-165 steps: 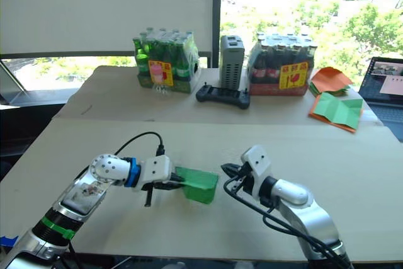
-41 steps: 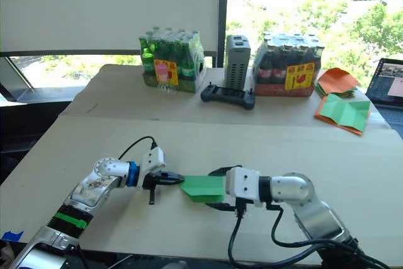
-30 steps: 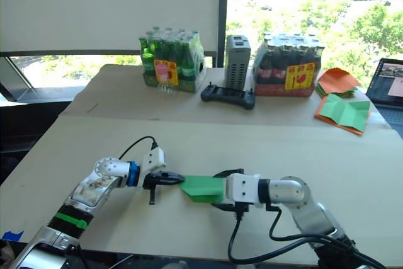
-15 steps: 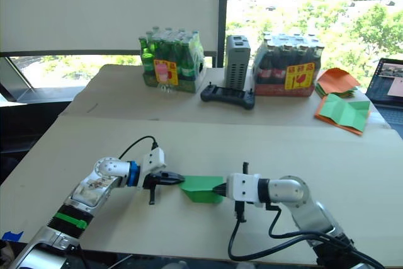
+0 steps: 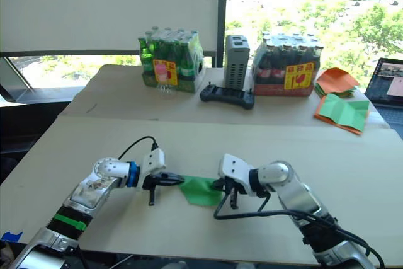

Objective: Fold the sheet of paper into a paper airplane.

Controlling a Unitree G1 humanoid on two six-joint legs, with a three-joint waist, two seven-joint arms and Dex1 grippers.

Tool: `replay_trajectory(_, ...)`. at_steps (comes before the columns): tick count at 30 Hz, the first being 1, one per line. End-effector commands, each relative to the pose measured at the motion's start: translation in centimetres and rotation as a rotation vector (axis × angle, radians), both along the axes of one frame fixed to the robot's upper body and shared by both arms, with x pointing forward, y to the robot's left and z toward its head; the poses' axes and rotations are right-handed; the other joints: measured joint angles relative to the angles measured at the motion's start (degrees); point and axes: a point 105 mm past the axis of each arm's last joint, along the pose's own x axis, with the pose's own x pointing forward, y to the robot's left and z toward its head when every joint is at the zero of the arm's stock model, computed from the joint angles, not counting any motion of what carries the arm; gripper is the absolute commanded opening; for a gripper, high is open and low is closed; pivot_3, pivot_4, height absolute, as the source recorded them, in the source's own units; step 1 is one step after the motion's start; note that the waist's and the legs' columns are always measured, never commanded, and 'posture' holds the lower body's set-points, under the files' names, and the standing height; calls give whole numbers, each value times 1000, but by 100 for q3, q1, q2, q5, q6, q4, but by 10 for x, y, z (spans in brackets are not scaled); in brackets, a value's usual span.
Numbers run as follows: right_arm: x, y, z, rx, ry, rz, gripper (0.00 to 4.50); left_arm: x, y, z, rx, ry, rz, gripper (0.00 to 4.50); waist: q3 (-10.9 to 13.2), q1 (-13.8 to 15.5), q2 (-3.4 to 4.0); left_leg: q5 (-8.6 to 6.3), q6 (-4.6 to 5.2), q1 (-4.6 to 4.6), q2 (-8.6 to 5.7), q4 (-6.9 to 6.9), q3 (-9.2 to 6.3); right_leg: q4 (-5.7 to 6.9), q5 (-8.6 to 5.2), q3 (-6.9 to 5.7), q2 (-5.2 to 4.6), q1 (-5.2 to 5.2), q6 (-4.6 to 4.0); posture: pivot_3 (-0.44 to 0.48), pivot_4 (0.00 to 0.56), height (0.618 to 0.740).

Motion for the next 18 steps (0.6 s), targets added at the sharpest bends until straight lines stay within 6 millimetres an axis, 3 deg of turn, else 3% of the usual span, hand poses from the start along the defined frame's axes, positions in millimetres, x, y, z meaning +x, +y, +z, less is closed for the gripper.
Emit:
replay_trajectory(1,2,3,3,24,24,-22,40,-6,2,-7,24,24,0,0,0,-1,0,0,0,0,0,0,0,-1,0,0,0,0,0,0,150,675)
replay_trajectory(10,2,2,-8,-19,38,-41,40,-7,4,-5,24,18,8,0,0,-32,1,0,0,0,0,0,0,0,0,-1,0,1,0,0,150,675)
replay_trajectory(18,4,0,-16,-42,41,-55,40,-7,5,29,-15,-39,-22,0,0,-83,1,0,-1,1,2,0,0,2,0,0,1,-1,0,0,150,675)
